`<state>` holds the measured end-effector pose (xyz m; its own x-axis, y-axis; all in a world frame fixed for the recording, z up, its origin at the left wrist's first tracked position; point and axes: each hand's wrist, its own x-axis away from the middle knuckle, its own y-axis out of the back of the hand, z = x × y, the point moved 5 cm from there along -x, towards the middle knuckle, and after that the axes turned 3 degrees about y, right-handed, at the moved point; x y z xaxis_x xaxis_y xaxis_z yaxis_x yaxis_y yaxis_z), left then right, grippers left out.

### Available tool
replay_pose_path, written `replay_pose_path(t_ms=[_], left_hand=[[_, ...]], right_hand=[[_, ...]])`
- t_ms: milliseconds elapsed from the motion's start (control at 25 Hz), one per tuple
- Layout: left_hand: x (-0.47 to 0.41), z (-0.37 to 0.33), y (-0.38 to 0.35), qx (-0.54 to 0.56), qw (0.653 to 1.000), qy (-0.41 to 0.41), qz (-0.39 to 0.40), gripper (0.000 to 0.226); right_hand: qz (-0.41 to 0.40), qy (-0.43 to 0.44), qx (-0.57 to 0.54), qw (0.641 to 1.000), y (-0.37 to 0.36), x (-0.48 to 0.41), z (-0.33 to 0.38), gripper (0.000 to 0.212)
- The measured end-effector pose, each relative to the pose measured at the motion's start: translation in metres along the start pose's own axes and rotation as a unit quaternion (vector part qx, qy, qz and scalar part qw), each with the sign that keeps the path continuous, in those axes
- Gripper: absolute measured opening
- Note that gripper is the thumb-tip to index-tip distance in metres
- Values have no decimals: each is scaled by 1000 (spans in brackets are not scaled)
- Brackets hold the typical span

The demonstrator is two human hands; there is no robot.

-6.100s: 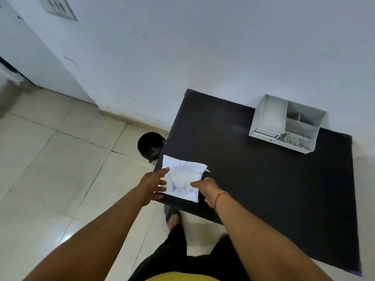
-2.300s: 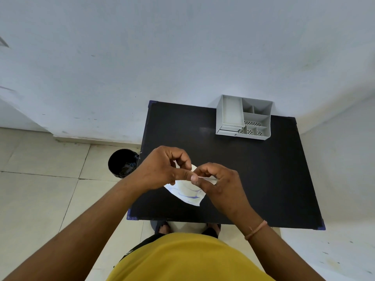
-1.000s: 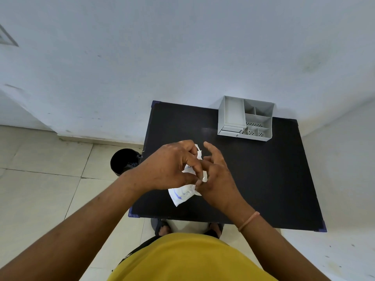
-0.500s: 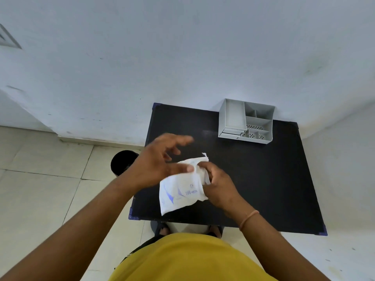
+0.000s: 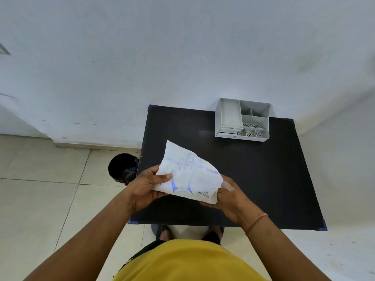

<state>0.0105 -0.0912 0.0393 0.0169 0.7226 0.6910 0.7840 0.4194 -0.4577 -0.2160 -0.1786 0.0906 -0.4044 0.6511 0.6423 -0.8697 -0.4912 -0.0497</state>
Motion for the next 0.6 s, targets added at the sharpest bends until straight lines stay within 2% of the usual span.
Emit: replay_pose_path(t_ms=[80,160,240,320,360,400,480,520,600], left_hand=[[1,-5,1,-27,1000,-7,-10,39],[0,-10,5,-39,998,-29,-48,37],[-2,-14,7,-14,995,-53,-84,37],[-3,-13,6,4,994,-60,-90,33],[-3,-10,3,-4,995,-55,-79,32],[-3,-7,0,-24,996,-48,-65,33],[-7,-2,2,-66,995,-41,-65,35],[-10,-1,7,-69,993,-40,-83,33],[-19,3,24,-42,990,-39,-132,29]], right_hand=[[-28,55,41,997,1,2,8,14],[-79,86,31,993,8,0,10,23],[-127,88,-59,986,17,0,12,22],[-110,80,-167,977,23,0,12,19],[-87,70,-182,977,23,1,14,23],[-69,60,-158,983,23,2,13,25],[-62,66,-24,996,22,3,16,24],[-85,82,44,992,26,2,19,25],[-156,117,79,978,42,5,28,22]])
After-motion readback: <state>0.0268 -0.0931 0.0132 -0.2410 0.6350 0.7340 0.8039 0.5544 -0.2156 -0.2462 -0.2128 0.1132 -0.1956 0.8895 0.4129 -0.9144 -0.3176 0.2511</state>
